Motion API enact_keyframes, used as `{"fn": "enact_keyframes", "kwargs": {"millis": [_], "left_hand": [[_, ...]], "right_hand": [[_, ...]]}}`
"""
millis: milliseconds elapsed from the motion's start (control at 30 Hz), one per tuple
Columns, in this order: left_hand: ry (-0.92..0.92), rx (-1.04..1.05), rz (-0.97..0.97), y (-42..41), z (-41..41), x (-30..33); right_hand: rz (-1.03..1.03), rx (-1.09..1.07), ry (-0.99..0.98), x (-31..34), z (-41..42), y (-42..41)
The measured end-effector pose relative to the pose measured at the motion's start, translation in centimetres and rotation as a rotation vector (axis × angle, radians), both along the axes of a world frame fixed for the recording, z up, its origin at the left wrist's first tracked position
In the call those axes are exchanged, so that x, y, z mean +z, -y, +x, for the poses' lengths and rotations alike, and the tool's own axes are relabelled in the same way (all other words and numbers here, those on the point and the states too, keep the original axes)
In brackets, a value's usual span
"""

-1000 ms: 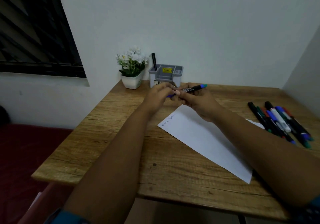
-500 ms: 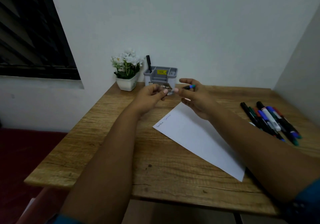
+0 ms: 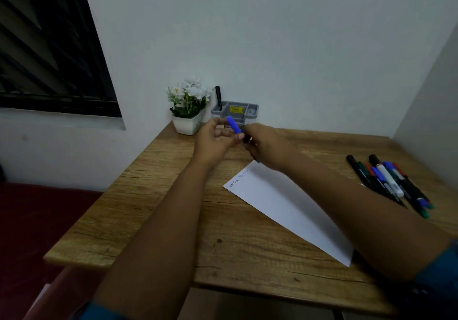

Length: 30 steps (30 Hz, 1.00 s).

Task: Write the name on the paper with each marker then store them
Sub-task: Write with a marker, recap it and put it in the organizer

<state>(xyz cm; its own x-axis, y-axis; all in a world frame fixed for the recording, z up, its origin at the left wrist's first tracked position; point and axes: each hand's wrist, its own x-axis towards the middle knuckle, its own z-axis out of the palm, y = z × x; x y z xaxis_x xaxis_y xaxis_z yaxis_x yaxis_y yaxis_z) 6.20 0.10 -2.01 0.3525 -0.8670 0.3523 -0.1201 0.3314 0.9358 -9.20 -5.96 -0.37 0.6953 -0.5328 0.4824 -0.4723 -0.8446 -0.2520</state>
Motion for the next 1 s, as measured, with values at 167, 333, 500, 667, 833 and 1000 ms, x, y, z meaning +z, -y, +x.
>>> {"fn": "enact_keyframes", "kwargs": {"millis": [167, 333, 500, 667, 833, 1000], "left_hand": [[-0.146, 0.015, -0.081, 1.5, -0.2, -1.5], [-0.062, 0.205, -0.043, 3.0, 0.2, -3.4], [-0.013, 0.207, -0.033, 4.1, 0.0, -4.6], [-0.064, 0.224, -0.036, 4.3, 0.4, -4.8], [-0.006, 0.212, -0.032, 4.4, 0.3, -5.2], [-0.002, 0.204, -0.025, 4.5, 0.4, -5.3]], "right_hand": [[0.142, -0.058, 0.208, 1.7, 1.2, 3.2], [0.174, -0.188, 0.495, 4.8, 1.1, 8.2], [0.142, -0.233, 0.701, 5.2, 2.5, 12.4], [0.166, -0.294, 0.445, 3.2, 5.0, 15.4], [0.164, -0.335, 0.278, 1.7, 6.3, 17.2], [0.133, -0.379, 0.142, 2.4, 6.1, 18.4]]}}
